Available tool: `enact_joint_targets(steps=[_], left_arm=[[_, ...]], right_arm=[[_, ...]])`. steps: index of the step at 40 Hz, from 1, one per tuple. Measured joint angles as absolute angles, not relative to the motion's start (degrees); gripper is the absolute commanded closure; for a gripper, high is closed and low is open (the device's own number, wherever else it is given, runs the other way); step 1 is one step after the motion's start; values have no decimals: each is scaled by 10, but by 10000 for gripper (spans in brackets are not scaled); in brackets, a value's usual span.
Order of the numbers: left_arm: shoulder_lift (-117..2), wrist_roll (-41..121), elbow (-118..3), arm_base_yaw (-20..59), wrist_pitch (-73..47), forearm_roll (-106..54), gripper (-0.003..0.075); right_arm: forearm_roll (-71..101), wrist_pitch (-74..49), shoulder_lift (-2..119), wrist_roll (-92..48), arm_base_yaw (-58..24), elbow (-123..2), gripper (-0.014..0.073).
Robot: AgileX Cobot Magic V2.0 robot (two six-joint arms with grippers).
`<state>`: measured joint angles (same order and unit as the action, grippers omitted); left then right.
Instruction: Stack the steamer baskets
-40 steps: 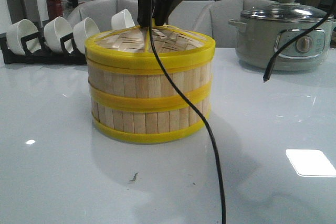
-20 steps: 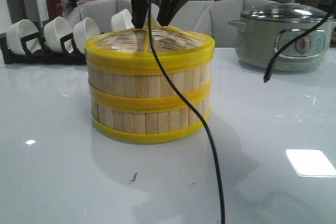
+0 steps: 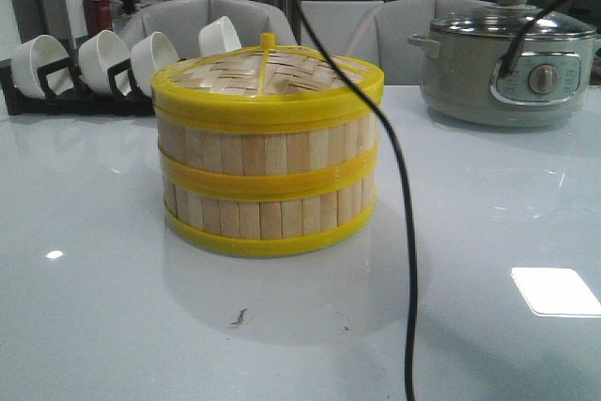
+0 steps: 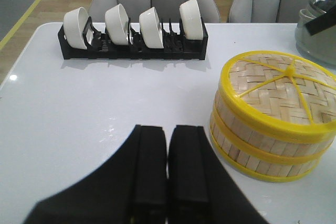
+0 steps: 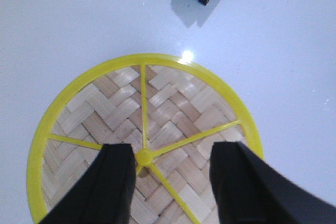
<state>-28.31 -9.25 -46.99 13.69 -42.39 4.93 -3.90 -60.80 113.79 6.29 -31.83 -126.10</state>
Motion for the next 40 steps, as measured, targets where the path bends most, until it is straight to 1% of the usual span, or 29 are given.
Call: enact_joint_targets(steps=[5, 10, 25, 35, 40], left_arm=[[-283, -93, -470, 137, -424, 49, 636], [-283, -93, -470, 137, -424, 49, 636], [-283, -93, -470, 137, -424, 49, 636], [-283, -93, -470, 137, -424, 49, 636], [-283, -93, -470, 137, -424, 49, 636]], right_arm=[[-45, -598, 1069, 63, -302, -1217, 146], [-47, -565, 991, 63, -275, -1130, 146], [-48, -395, 708, 63, -162, -757, 146], [-22, -367, 543, 63, -86, -556, 146], [0, -347, 462, 63, -50, -478, 146]])
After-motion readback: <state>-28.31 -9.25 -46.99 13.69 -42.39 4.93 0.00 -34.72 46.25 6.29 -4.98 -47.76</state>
